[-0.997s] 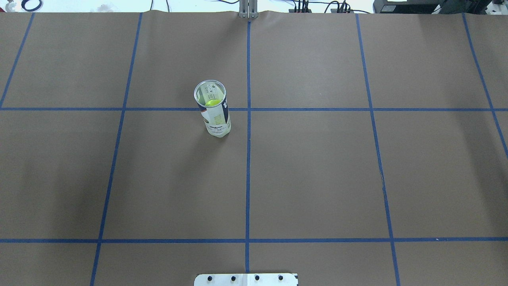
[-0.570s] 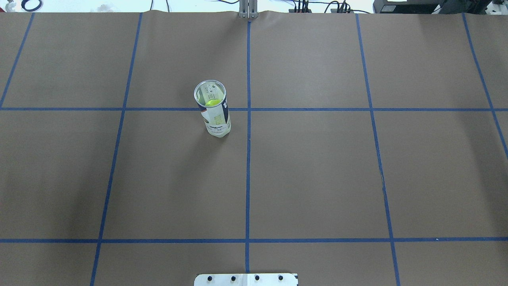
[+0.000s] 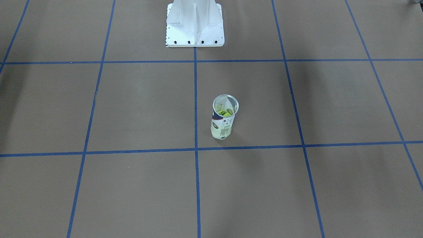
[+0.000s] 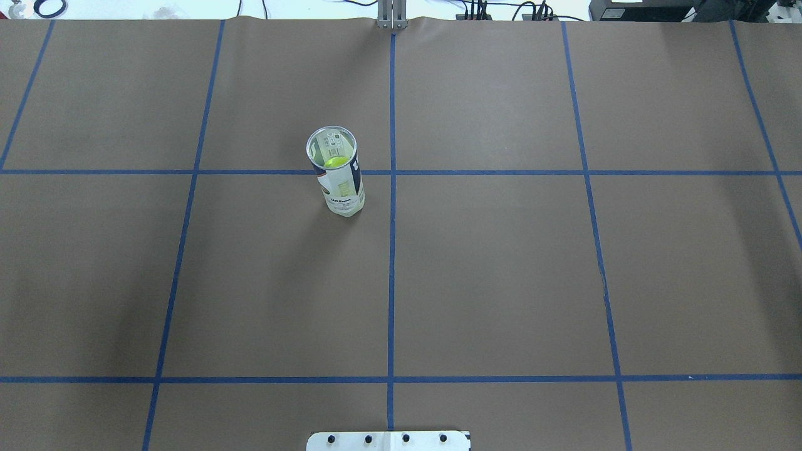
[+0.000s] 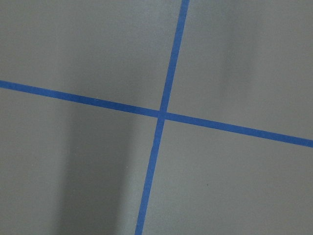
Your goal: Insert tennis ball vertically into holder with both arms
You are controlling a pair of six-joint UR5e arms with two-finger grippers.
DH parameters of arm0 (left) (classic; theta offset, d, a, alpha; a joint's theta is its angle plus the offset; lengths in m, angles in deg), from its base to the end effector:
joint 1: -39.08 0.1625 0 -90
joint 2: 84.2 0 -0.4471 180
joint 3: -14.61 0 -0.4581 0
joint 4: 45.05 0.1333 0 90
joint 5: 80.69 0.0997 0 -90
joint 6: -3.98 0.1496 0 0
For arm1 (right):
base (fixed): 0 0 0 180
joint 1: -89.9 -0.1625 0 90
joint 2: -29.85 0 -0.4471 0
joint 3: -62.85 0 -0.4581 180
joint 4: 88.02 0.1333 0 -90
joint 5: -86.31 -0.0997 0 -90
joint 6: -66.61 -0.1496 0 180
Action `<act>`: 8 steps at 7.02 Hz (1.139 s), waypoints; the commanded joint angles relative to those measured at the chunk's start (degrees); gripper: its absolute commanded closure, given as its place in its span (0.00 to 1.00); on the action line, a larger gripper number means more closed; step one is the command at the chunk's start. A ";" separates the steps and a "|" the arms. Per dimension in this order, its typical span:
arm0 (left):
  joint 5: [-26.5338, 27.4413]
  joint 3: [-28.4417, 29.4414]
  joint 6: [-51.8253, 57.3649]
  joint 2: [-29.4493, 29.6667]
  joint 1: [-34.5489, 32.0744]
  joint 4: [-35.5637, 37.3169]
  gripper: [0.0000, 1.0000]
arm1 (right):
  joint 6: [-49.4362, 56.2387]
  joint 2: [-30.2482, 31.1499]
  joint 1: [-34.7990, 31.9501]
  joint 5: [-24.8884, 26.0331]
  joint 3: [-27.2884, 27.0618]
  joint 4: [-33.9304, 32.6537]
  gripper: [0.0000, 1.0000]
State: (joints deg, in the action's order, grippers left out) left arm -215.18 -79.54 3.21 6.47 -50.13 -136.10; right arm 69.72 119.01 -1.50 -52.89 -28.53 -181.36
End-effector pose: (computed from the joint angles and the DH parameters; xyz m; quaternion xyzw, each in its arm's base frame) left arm -0.0206 -0.5721 0.6670 0.0422 0.3787 0.0195 0.9244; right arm 0.0338 -0.5614 0.6915 0.0075 -0.4163 -0.0095 0.9092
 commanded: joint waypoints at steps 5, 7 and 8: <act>0.02 -0.33 -0.20 -0.05 0.18 -0.01 0.00 | 0.31 2.16 -0.71 4.37 -5.47 -2.46 0.01; 0.02 -0.33 -0.20 -0.14 0.18 -0.01 0.00 | 0.31 2.16 -0.80 4.20 -5.56 -2.46 0.01; 0.02 -0.33 -0.20 -0.05 0.18 -0.01 0.00 | 0.31 2.16 -0.80 4.11 -5.56 -2.46 0.01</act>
State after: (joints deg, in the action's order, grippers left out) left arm -215.16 -79.87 3.01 6.39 -49.95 -136.10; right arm 70.02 121.15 -2.27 -48.68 -34.06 -183.83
